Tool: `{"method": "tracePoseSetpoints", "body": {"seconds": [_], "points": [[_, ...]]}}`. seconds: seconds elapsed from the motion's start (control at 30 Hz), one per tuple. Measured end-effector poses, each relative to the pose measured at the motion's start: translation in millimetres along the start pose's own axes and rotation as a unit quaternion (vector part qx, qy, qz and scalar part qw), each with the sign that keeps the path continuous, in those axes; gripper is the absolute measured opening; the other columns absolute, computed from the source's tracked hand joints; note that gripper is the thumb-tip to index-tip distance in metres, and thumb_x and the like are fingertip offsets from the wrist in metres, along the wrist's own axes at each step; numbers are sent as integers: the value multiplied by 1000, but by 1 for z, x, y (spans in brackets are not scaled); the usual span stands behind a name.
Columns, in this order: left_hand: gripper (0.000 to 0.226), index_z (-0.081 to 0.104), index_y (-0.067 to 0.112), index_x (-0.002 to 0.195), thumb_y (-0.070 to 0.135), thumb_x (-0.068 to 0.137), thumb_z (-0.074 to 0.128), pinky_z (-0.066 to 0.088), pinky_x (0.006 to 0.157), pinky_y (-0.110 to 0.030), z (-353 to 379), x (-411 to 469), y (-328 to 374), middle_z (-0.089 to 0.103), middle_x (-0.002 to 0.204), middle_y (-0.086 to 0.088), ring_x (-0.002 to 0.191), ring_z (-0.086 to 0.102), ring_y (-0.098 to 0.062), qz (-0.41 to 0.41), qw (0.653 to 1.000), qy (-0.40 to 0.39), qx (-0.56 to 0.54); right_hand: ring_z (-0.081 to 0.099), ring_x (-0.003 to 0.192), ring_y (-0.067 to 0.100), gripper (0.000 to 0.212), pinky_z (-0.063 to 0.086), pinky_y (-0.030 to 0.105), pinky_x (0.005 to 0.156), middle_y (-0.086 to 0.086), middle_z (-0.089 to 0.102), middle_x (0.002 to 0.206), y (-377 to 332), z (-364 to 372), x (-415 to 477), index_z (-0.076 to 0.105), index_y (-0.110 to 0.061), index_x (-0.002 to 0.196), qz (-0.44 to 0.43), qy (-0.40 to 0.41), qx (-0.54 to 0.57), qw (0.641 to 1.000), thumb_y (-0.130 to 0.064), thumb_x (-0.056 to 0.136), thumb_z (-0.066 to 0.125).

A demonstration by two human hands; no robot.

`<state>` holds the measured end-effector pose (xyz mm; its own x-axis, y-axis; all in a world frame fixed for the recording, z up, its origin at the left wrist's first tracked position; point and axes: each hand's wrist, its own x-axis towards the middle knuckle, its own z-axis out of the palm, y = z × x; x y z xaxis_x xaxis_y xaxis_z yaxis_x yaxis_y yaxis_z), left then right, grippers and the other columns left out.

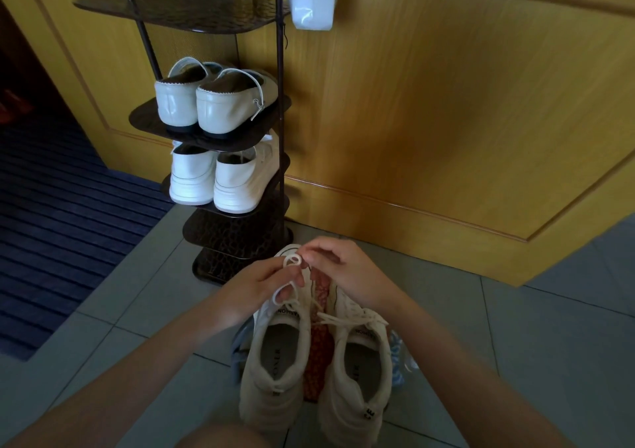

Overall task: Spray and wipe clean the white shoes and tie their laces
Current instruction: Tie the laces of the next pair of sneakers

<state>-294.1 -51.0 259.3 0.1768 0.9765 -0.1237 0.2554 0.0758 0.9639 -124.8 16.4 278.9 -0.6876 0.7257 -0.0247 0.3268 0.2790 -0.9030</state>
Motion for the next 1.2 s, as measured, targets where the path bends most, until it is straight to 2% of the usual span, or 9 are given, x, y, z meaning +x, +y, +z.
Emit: {"method": "tracePoseSetpoints", "body": {"seconds": [0.13,0.3,0.43,0.5,0.6,0.77,0.83,1.0,1.2], "points": [[31,62,14,75,29,94,42,36,61,-10,1,1,1,49,64,-6,64,46,-15,7,1000,13,11,57,76,5,9,46,22,71,-8,63,86,2,-1,0,65,-14,97,1,-19,-18,1000,-12,89,62],[34,69,16,78,37,88,44,43,67,-14,1,-2,-1,59,69,-7,66,55,-13,-8,999,14,-37,54,71,31,11,44,42,67,5,65,81,0,-4,0,67,-12,91,4,-34,-2,999,-21,90,62],[28,72,13,88,25,94,48,48,79,-28,-6,0,-3,71,77,-8,74,64,-18,-68,991,70,-89,54,73,5,12,43,19,68,-9,60,83,1,-3,-4,66,-13,95,6,-19,-23,1000,-23,91,60],[25,72,14,100,25,94,51,51,84,-27,-9,-1,-3,73,92,-12,87,68,-21,-103,987,66,-107,53,72,3,11,42,17,67,-12,59,82,3,-1,-7,65,-14,95,8,-12,-30,999,-23,91,59],[21,71,18,101,26,88,57,51,76,-17,-12,-3,2,74,96,-9,91,70,-17,-154,976,30,-149,51,67,-1,7,40,15,64,-13,58,78,4,8,-14,65,-15,92,-2,3,-28,1000,-22,90,61],[30,74,19,100,30,72,70,43,99,-31,-17,-4,3,73,100,-6,104,65,-19,-189,971,14,-146,56,74,-5,2,41,9,69,-15,61,80,3,17,-20,67,-17,88,-6,-20,-37,999,-17,86,65],[25,75,19,95,24,70,73,45,94,-29,-16,-5,3,74,98,-5,101,65,-17,-182,973,27,-140,56,74,-7,3,41,8,70,-15,62,80,5,17,-20,69,-19,86,13,-16,-30,999,-17,86,66],[12,73,9,84,3,73,74,46,66,-8,-10,-5,5,74,77,0,72,67,-5,-94,992,73,-46,55,73,-10,14,40,7,67,-20,63,85,15,17,-13,70,-20,99,53,31,-41,997,-17,89,62],[24,61,25,76,8,73,77,47,66,-14,-11,-8,-7,67,77,8,71,63,-3,49,987,113,102,59,76,-1,10,45,9,71,-6,66,83,13,24,-2,71,-8,93,76,1,29,997,-11,83,68]]}}
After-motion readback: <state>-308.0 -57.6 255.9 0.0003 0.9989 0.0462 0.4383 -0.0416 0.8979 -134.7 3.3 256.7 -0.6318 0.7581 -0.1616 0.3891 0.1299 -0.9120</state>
